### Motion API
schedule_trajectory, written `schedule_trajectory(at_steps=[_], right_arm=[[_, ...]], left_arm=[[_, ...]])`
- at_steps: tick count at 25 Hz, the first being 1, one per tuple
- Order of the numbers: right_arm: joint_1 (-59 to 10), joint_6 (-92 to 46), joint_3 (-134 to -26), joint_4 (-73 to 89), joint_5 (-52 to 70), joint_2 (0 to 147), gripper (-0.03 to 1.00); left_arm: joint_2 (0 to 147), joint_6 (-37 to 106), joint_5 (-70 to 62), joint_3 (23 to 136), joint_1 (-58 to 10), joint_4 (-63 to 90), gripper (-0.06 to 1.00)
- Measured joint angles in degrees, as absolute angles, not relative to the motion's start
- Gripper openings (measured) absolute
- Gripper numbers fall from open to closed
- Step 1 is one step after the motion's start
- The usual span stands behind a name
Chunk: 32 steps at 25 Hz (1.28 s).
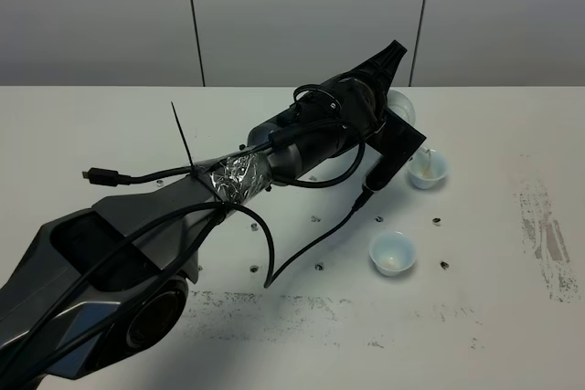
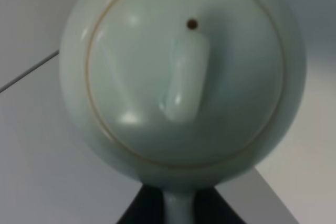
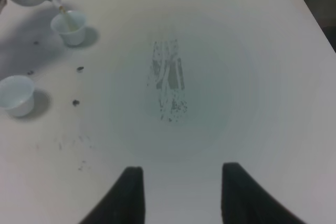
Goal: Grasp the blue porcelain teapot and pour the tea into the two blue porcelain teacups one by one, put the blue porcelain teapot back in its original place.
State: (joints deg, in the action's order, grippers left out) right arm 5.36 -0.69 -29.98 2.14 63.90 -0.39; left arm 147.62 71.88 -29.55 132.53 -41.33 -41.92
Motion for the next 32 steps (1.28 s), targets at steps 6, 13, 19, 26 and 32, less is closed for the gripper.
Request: schedule_trajectory(at_steps=[6, 13, 19, 26, 32], right_arm=[[5.36, -0.69, -29.98, 2.14, 63.9, -0.39, 0.36], [5.36, -0.69, -29.98, 2.14, 63.9, -0.39, 0.36], [5.36, -0.69, -29.98, 2.14, 63.9, -0.39, 0.36], [5.36, -0.69, -29.98, 2.14, 63.9, -0.39, 0.36], [5.36, -0.69, -29.98, 2.14, 63.9, -0.39, 0.36]], left_arm=[[147.62, 71.88, -29.5, 132.53, -41.45, -43.78, 0.11], [147.62, 71.71, -29.39, 132.53, -42.69, -45.43, 0.11], [147.62, 71.16, -29.46, 132.53, -43.06, -48.28, 0.11], [147.62, 68.01, -29.67, 132.53, -43.16, -52.03, 0.11], [147.62, 67.37, -29.73, 132.53, -43.16, -54.46, 0.11]])
